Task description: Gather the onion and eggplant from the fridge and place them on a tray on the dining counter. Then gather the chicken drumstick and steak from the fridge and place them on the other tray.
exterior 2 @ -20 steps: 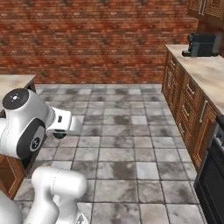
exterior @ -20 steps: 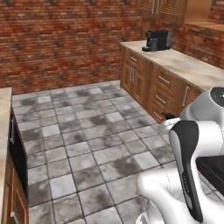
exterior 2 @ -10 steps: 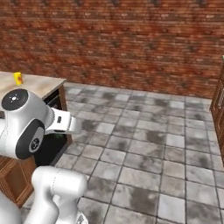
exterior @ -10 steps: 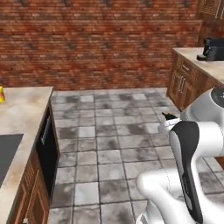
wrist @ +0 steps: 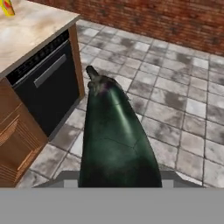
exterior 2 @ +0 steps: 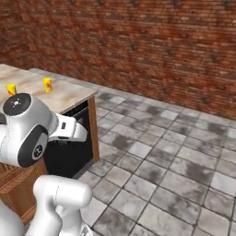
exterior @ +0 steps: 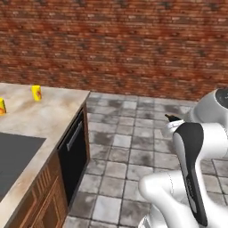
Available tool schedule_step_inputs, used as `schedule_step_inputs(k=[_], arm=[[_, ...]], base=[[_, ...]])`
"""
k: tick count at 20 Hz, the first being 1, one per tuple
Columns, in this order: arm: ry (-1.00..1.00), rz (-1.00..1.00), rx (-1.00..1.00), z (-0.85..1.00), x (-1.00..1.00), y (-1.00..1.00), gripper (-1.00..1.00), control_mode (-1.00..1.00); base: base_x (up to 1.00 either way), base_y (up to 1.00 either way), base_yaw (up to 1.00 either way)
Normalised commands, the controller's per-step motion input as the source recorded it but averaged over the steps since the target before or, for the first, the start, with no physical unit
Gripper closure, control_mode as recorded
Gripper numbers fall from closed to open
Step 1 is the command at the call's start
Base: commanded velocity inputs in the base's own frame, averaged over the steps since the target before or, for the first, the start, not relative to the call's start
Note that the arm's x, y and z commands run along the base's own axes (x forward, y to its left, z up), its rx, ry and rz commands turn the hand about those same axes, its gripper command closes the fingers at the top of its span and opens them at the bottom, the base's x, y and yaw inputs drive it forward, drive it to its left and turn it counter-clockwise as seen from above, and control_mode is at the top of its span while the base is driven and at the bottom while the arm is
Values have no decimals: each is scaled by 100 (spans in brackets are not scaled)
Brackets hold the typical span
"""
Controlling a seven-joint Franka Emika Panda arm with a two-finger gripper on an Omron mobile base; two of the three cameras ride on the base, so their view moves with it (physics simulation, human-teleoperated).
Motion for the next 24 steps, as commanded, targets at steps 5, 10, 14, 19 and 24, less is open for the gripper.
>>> schedule_step_inputs(k=[5, 10, 14, 19, 24], arm=[[0, 0, 0, 0, 0, 0, 100, 100], [0, 0, 0, 0, 0, 0, 100, 100], [0, 0, 0, 0, 0, 0, 100, 100], [0, 0, 0, 0, 0, 0, 100, 100], [0, 0, 0, 0, 0, 0, 100, 100]], base=[[84, -39, 47], [90, -58, 37], [92, -61, 35], [95, -63, 33], [98, -62, 32]])
